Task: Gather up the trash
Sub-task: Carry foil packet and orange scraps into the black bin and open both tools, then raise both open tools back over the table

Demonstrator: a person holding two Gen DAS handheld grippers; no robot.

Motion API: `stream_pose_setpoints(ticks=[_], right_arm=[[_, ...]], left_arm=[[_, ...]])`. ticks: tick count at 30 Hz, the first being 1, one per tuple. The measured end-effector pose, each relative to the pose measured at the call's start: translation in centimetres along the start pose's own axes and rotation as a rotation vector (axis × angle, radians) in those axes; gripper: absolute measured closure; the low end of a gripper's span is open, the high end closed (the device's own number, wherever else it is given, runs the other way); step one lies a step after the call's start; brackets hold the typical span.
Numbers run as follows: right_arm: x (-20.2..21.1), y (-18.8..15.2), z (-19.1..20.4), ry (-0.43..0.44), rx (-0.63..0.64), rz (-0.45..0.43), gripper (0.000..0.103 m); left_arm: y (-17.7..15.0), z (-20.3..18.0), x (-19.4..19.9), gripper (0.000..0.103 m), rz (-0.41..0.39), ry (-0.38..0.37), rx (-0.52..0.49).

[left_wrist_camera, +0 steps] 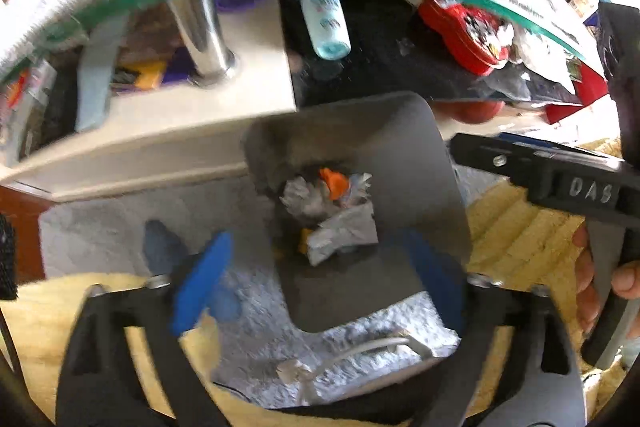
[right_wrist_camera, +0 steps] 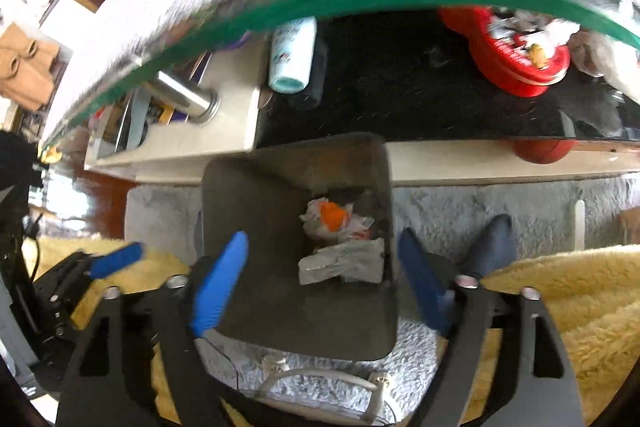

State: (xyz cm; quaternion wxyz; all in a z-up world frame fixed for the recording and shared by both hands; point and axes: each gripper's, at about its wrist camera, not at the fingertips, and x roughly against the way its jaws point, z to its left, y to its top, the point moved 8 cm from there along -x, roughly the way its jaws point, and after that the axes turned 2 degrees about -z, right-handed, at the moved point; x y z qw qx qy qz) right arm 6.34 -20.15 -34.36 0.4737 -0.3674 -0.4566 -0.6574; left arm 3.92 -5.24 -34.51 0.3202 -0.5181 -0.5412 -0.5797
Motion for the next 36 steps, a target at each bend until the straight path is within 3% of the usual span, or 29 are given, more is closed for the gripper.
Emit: stream_pose_setpoints(ticks=[9, 21, 36], right_arm=[[4.0, 2.4, -0.2, 0.011, -0.02, -0.085, 0.01], [9.7, 8.6, 0.3, 0.004, 0.022, -0.238, 0.009], [8.0, 16.8, 2.7, -0.077, 0.168, -0.31, 0.009]], left_arm=[[2.1, 1.5, 3.8, 0.008, -0.076, 0.036, 0.011], [7.4, 3.3, 8.9, 0.008, -0.215, 0.046, 0.035], [16.4, 7.2, 9.7, 0.008, -0.279, 0.058, 0.094]])
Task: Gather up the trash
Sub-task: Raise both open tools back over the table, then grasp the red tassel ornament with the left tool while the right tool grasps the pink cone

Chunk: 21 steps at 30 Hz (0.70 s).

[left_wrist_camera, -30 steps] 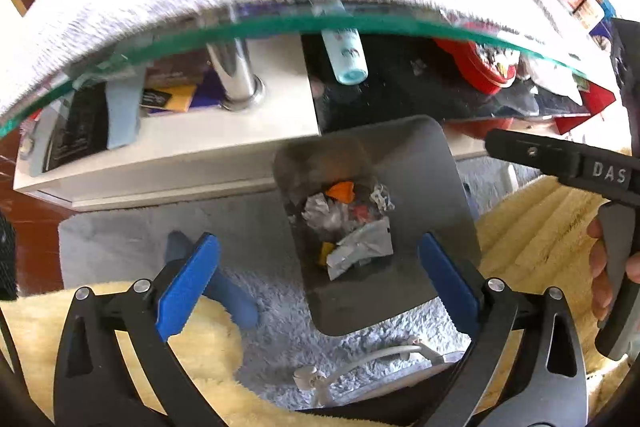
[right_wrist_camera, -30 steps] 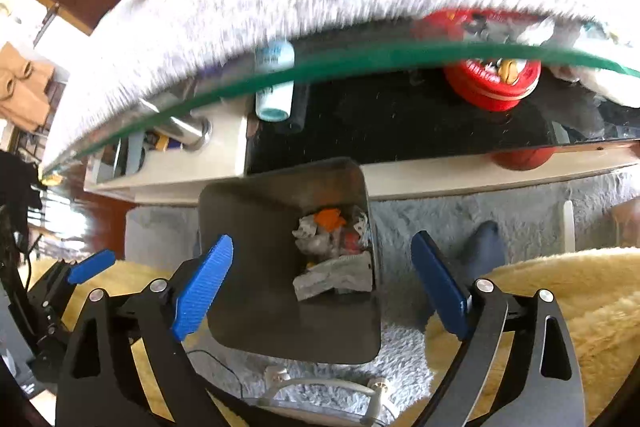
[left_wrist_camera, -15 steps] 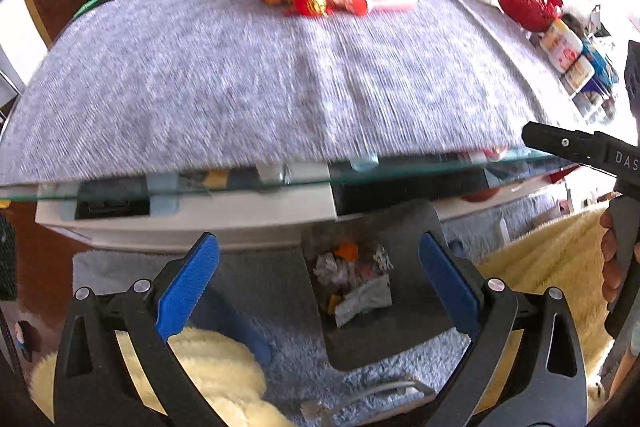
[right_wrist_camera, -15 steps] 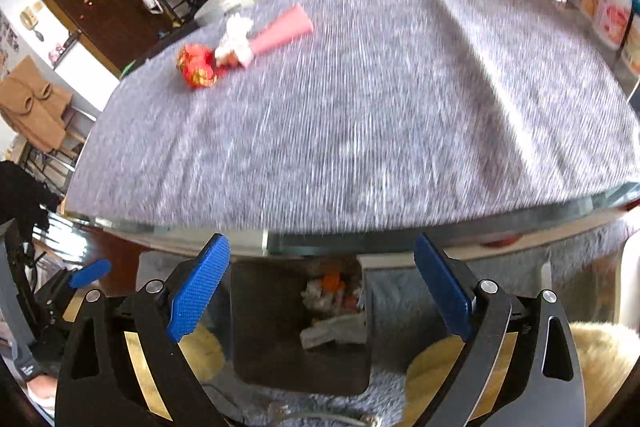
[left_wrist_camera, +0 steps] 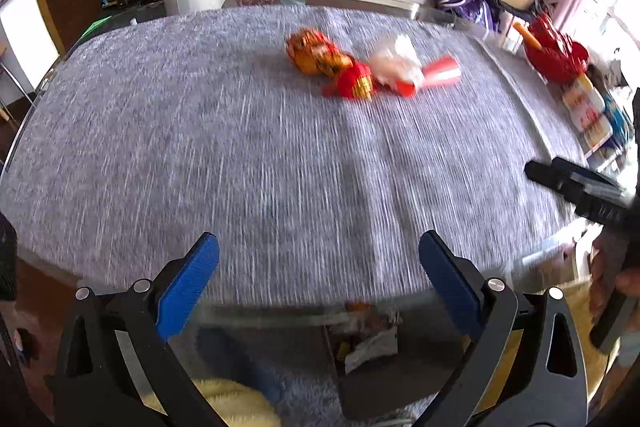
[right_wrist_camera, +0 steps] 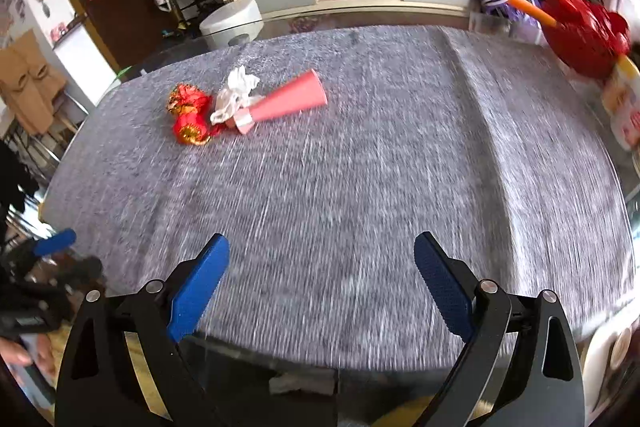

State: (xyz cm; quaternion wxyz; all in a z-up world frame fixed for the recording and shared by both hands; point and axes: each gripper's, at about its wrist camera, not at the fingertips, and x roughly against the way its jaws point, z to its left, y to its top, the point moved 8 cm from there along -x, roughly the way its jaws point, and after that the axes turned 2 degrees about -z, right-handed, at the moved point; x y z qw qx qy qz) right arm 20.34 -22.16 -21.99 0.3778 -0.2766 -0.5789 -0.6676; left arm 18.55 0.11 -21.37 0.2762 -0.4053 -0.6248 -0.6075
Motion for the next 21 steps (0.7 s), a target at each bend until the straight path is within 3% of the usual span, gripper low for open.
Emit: stream_pose_setpoints(ticks=[5, 8, 14, 21], right_arm=[[-2.1, 2.1, 0.8, 0.004, 0.043, -0.019, 0.009], [-3.1, 3.1, 1.2, -0.007, 0.079, -0.032, 0.009], [-5.7, 4.6, 1.8, -0.01, 0.129, -0.03, 0.009], [-7.5, 5.3, 2.1, -0.027, 0.163, -0.02, 0.009]], left_arm=[[3.6, 0.0, -1.5, 0.011, -0.026, -0.003, 0.011], [5.5, -0.7, -2.6, 0.029, -0.03, -0.019, 0.008], [7.8, -2.7, -5.5, 0.053, -0.012, -0.074, -0.033], [9.6, -3.5, -8.9, 0.062, 0.024, -0.098, -0.033]])
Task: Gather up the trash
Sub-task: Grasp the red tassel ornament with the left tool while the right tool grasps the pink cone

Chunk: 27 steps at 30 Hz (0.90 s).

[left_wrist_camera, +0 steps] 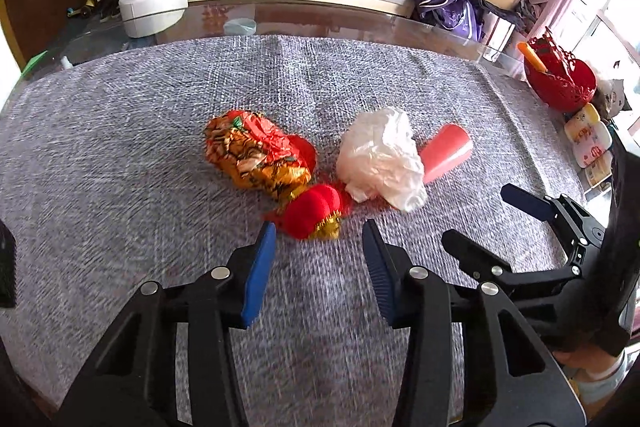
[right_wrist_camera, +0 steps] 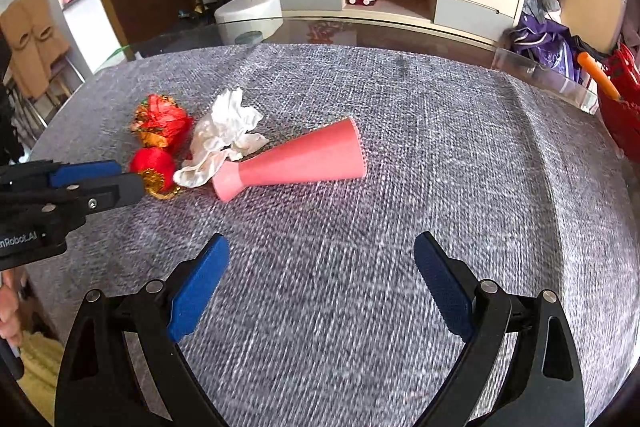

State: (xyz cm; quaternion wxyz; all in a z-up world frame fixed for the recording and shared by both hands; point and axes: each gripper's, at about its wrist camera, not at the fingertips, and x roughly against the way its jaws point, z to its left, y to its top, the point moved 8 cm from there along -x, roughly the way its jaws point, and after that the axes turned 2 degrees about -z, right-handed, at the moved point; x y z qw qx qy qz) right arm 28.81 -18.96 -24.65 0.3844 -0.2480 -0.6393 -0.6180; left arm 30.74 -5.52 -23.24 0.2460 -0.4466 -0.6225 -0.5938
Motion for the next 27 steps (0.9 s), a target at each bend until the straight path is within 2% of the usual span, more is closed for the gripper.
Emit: stream_pose_setpoints(ticks=[6, 8, 16, 23, 26, 27], right_arm=[[-1.1, 0.7, 0.3, 0.0, 0.019, 0.002, 0.009], [-1.4, 0.9, 0.3, -0.004, 0.023, 0.004, 0.007], [-2.2, 1.6, 2.1, 0.04, 0.052, 0.002, 0.004], [-3.3, 2.3, 2.4, 0.0, 0.102, -0.012, 0.004], [-3.4, 2.4, 2.3, 0.019, 0.094, -0.008, 0.006], [-3.3, 2.4, 2.3, 0.024, 0.093, -0.011, 0.01]], left_arm=[[0.7, 0.3, -2.1, 0.065, 0.026, -0.009, 0.014], [0.8, 0.3, -2.6, 0.071, 0.031, -0.011, 0.015], [1.7, 1.5, -2.8, 0.072, 0.016, -0.003, 0.013], [2.3, 2.2, -2.8, 0.072, 0.005, 0.015, 0.017], [2.3, 2.3, -2.7, 0.072, 0.004, 0.012, 0.026], [2.3, 2.3, -2.7, 0.072, 0.004, 0.012, 0.027]])
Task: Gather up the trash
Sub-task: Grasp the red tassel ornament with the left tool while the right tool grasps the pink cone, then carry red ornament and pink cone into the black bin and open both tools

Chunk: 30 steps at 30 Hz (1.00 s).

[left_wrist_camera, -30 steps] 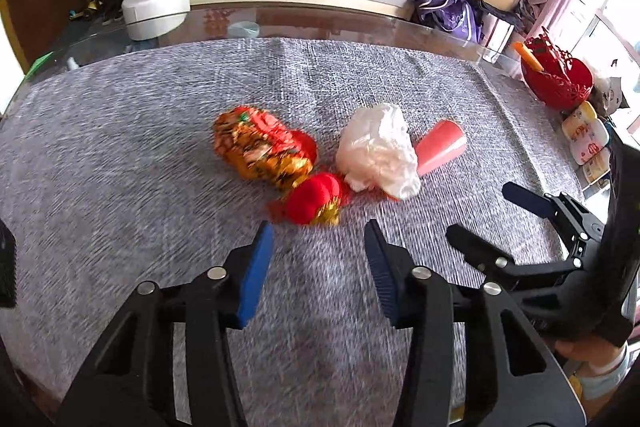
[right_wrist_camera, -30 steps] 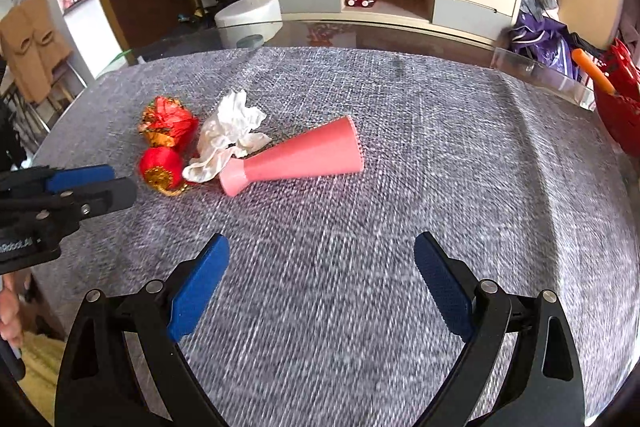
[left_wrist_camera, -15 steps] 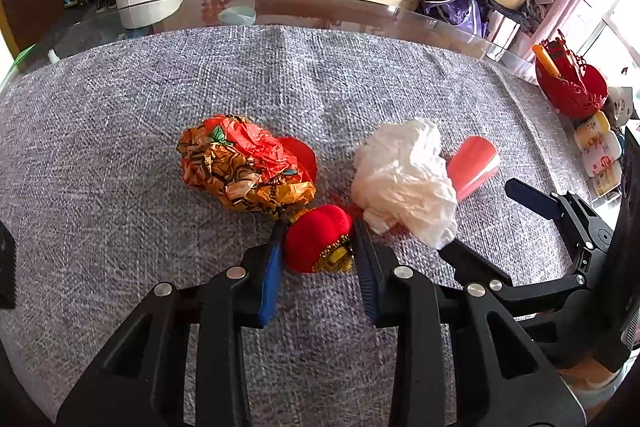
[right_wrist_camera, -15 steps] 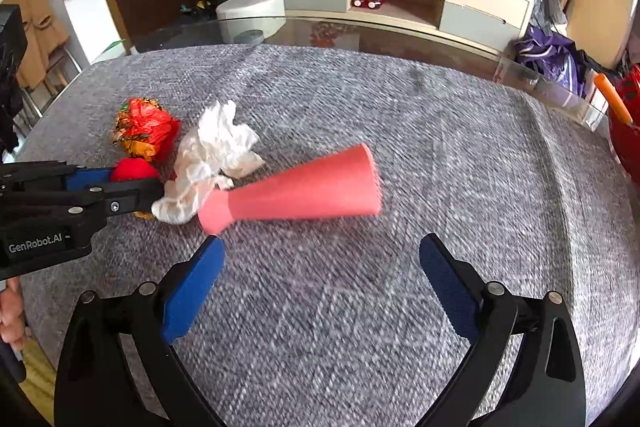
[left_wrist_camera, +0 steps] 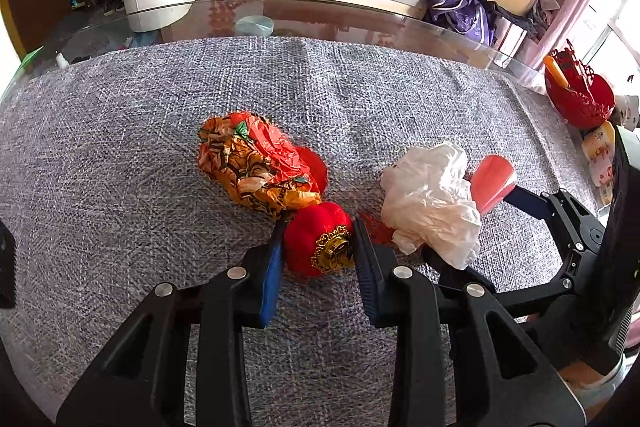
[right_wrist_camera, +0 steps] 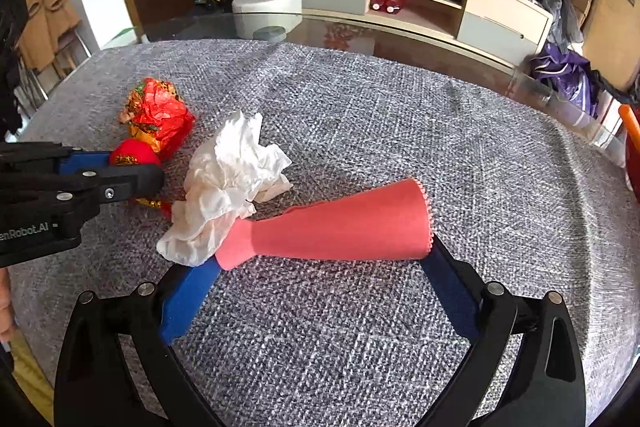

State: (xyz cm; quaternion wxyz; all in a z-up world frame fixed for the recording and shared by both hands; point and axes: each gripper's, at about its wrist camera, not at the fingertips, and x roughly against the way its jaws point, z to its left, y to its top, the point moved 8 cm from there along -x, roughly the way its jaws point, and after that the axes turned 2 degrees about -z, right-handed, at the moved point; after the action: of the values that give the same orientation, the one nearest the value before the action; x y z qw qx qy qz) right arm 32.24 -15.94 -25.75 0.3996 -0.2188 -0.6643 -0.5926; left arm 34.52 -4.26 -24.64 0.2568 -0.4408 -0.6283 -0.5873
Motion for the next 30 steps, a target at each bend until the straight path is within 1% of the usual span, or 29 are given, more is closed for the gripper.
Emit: stream_pose_setpoints(ticks=[1, 9, 15, 17, 23, 26, 30], right_arm=[[0.1, 0.0, 0.0, 0.005, 0.001, -0.003, 0.012], [1.7, -0.7, 0.1, 0.007, -0.017, -0.011, 0.013], [5.2, -2.4, -0.3, -0.02, -0.039, -0.019, 0.013], [6.5, -3.2, -0.4, -0.016, -0.056, -0.02, 0.013], [10.5, -5.8, -0.1, -0.002, -0.115, -0.031, 0.013], [12.7, -7.4, 0.1, 0.004, -0.146, -0.036, 0.013], [14.7, -9.5, 0.6, -0.003, -0.156, -0.03, 0.013]], left_arm=[[0.0, -0.1, 0.1, 0.072, -0.001, -0.001, -0.001], [-0.9, -0.8, 1.8, 0.072, -0.015, -0.009, -0.013], [-2.6, -1.1, 4.3, 0.072, -0.03, -0.011, -0.025], [-3.3, -1.5, 5.4, 0.072, -0.039, -0.009, -0.037], [-6.3, -3.3, 9.2, 0.072, -0.066, -0.031, -0.06], [-8.5, -4.2, 10.7, 0.072, -0.066, -0.048, -0.063], [-11.8, -5.0, 12.3, 0.072, -0.054, -0.067, -0.053]])
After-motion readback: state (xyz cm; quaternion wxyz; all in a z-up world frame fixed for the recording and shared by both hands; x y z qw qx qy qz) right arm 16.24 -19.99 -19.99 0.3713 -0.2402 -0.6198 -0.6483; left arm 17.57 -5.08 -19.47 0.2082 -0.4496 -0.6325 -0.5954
